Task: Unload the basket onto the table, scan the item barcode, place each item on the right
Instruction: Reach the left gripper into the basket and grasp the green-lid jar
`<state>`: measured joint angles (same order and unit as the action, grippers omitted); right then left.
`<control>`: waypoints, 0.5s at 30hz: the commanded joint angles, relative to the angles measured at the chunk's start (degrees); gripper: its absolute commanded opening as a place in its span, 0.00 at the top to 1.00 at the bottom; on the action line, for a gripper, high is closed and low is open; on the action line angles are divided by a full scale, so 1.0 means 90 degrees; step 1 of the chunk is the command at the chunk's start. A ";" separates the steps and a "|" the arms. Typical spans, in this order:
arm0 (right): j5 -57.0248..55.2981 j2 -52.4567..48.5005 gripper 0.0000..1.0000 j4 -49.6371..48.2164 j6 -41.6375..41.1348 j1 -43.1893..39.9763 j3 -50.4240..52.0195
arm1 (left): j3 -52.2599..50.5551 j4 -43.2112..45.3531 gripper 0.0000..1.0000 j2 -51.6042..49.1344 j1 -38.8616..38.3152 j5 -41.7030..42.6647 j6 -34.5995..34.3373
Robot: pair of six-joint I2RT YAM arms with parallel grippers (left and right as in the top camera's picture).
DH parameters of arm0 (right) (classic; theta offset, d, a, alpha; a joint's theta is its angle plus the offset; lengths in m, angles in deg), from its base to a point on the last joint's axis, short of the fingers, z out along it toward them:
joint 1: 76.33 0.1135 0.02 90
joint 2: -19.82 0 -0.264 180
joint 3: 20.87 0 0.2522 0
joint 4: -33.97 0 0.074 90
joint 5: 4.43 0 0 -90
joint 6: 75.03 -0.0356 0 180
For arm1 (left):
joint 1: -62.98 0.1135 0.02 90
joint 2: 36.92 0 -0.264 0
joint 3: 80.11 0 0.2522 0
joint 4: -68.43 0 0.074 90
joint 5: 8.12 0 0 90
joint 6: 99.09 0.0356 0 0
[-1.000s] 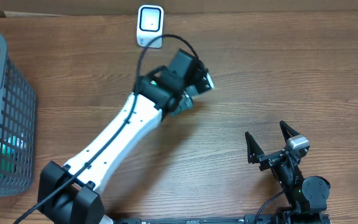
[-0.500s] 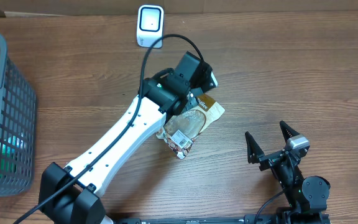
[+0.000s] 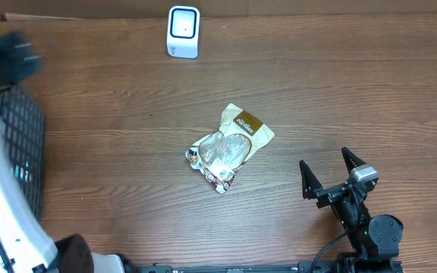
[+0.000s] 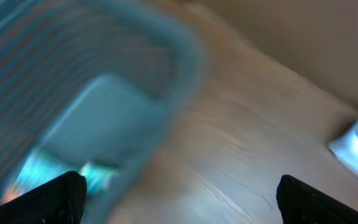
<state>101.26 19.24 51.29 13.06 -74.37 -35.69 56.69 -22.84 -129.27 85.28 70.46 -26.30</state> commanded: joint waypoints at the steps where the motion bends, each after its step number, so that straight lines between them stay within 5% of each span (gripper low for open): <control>1: 0.0005 0.0046 0.00 -0.0036 -0.0029 -0.0010 0.0068 | 0.0010 -0.0187 0.00 0.0002 0.1766 0.0532 -0.1122; 6: 0.0005 0.0046 0.00 -0.0034 -0.0029 -0.0012 0.0068 | -0.0709 -0.0245 0.00 -0.0146 0.3308 0.1127 -0.1248; 15: 0.0007 0.0046 0.00 -0.0036 -0.0029 -0.0012 0.0068 | -0.4184 0.1098 0.00 -0.0155 0.3614 0.0772 -0.0430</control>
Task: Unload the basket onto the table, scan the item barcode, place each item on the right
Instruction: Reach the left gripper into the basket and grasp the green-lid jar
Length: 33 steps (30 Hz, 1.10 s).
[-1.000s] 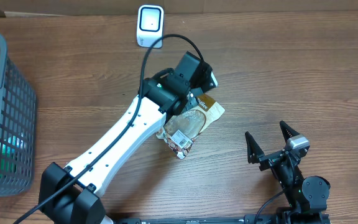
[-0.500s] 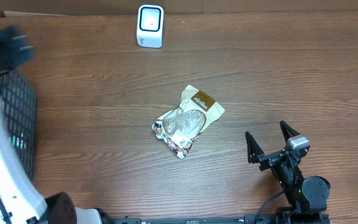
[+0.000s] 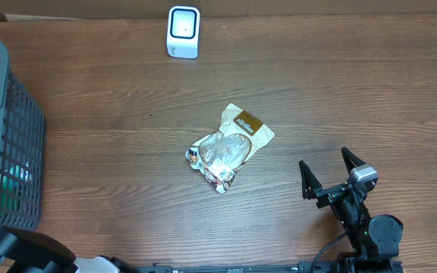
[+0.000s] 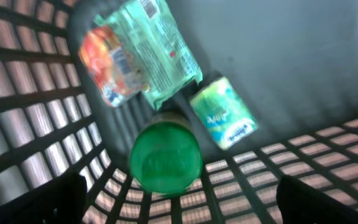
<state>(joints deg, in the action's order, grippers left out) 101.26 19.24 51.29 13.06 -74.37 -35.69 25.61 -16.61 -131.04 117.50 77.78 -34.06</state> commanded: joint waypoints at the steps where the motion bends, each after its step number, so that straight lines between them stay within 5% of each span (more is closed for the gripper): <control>1: 0.0005 0.0046 0.00 -0.0036 -0.0029 -0.0012 0.0068 | -0.0884 0.0537 0.00 0.0036 0.0034 -0.0041 0.0527; 22: 0.0005 0.0046 0.00 -0.0036 -0.0027 -0.0012 0.0068 | -0.1690 0.0903 0.00 -0.1086 0.0022 -0.0228 0.1401; 28: 0.0007 0.0046 0.00 -0.0036 -0.0029 -0.0012 0.0068 | -0.1688 0.0894 0.29 -0.1149 0.0022 -0.0231 0.1401; 33: 0.0005 0.0046 0.00 -0.0036 -0.0027 -0.0012 0.0068 | -0.1562 0.0799 0.42 -0.1149 0.0022 -0.0257 0.1399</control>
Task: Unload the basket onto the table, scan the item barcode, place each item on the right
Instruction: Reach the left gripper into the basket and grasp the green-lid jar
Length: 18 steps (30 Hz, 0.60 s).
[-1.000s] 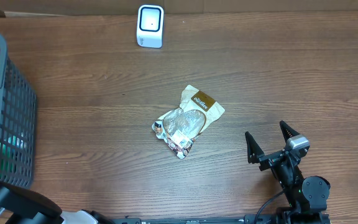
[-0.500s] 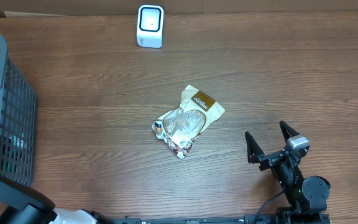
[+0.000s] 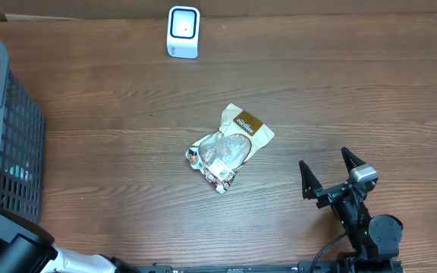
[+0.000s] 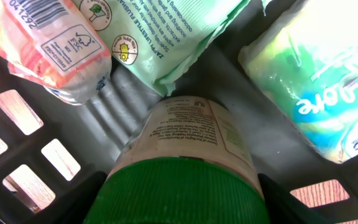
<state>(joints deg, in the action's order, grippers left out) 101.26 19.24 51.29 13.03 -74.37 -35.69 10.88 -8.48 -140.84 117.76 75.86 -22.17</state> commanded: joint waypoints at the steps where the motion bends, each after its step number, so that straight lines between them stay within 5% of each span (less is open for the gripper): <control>1: 0.0007 0.0046 0.00 -0.0036 -0.0027 -0.0012 0.0068 | 0.0165 -0.0158 0.43 -0.0061 -0.0007 -0.0041 0.0078; 12: 0.0005 0.0046 0.00 -0.0036 -0.0027 -0.0012 0.0068 | 0.3439 -0.1627 0.53 -0.0058 -0.0010 0.0367 -0.0121; 18: 0.0007 0.0046 0.00 -0.0034 -0.0027 -0.0012 0.0068 | 0.6115 -0.1768 0.55 -0.0056 -0.0219 0.2387 -0.0345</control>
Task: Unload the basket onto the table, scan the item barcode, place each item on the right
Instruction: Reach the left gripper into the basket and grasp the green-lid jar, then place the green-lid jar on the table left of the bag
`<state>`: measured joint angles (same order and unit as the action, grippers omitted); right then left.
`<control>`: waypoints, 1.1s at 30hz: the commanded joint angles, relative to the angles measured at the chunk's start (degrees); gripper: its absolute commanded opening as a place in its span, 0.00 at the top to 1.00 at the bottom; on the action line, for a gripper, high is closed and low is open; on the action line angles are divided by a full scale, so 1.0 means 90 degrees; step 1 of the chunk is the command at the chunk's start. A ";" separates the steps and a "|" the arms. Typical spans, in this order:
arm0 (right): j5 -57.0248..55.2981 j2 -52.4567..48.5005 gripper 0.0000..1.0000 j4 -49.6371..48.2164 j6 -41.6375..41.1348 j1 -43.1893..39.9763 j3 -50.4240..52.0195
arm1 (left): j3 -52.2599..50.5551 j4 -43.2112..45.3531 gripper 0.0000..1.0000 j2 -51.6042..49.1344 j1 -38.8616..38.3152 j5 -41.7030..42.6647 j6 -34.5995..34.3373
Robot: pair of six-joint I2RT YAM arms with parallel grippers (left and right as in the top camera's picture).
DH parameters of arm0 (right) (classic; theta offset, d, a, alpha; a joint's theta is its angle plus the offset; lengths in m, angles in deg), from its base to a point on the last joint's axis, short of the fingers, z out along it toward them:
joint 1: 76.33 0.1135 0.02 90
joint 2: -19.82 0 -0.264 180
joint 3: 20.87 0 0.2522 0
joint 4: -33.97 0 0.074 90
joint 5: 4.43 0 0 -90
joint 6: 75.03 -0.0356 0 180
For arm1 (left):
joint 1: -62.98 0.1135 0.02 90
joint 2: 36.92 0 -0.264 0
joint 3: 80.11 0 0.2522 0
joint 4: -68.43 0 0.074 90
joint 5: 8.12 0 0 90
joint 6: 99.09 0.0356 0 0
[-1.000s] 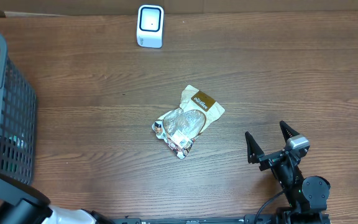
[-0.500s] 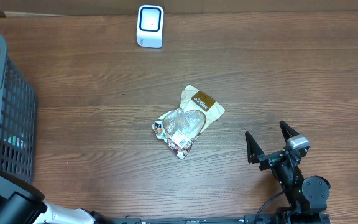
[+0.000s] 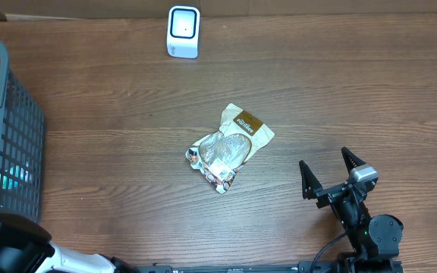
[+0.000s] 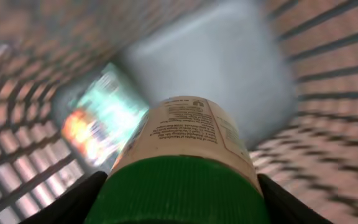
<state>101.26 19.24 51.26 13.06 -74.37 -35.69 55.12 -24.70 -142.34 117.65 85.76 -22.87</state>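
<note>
A jar with a green ribbed lid and a cream label (image 4: 188,134) fills the left wrist view. My left gripper (image 4: 180,202) is shut on its lid, one dark finger on each side. The jar hangs above the floor of the grey basket (image 3: 10,114), whose mesh walls blur around it. A green-and-orange packet (image 4: 101,118) lies far below. Overhead shows only the left arm's white body at the bottom left; its fingers and the jar are hidden there. The white scanner (image 3: 183,32) stands at the table's far edge. My right gripper (image 3: 331,178) rests open at the front right.
A tan and clear snack bag (image 3: 230,146) lies in the middle of the wooden table. The basket stands at the left edge, with teal packets showing through its mesh (image 3: 10,182).
The jar lay on the basket floor among the packets, with my left fingers against its lid. Now it is held well above the floor, and the packets look small below. The right arm is unmoved.
My left gripper was open, blurred over the basket's rim. Then it was open inside the basket, above the jar and two packets. Then its fingers flanked the jar's lid on the floor. Now the jar is held, raised within the basket.
</note>
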 commanded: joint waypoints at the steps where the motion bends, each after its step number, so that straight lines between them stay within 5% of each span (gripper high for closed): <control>1: 0.0007 0.0046 0.00 -0.0034 -0.0029 -0.0012 0.0068 | 0.1615 0.0032 0.55 0.0121 -0.0362 0.1445 -0.0357; 5: 0.0007 0.0046 0.00 -0.0034 -0.0029 -0.0012 0.0068 | 0.2424 -0.0017 0.56 0.0277 -0.1591 0.1571 -0.0240; 10: 0.0005 0.0046 0.00 -0.0032 -0.0029 -0.0012 0.0068 | 0.2363 -0.0311 0.55 0.0257 -0.3733 0.1090 0.0794; 14: 0.0005 0.0046 0.00 -0.0034 -0.0027 -0.0012 0.0068 | 0.1588 -0.0702 0.55 -0.0112 -0.5758 0.0274 0.1744; 17: 0.0007 0.0046 0.00 -0.0032 -0.0027 -0.0012 0.0068 | 0.0787 -0.0590 0.54 -0.0423 -0.6436 -0.0036 0.2127; 24: 0.0005 0.0046 0.00 -0.0034 -0.0029 -0.0012 0.0068 | -0.0435 -0.0109 0.53 -0.1724 -0.6829 -0.0124 0.2552; 33: 0.0005 0.0046 0.00 -0.0034 -0.0029 -0.0012 0.0068 | -0.0491 -0.0435 0.52 -0.3167 -0.6829 -0.0095 0.2334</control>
<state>101.26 19.24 51.29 13.03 -74.37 -35.69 50.47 -27.80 -168.42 55.99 85.04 -1.43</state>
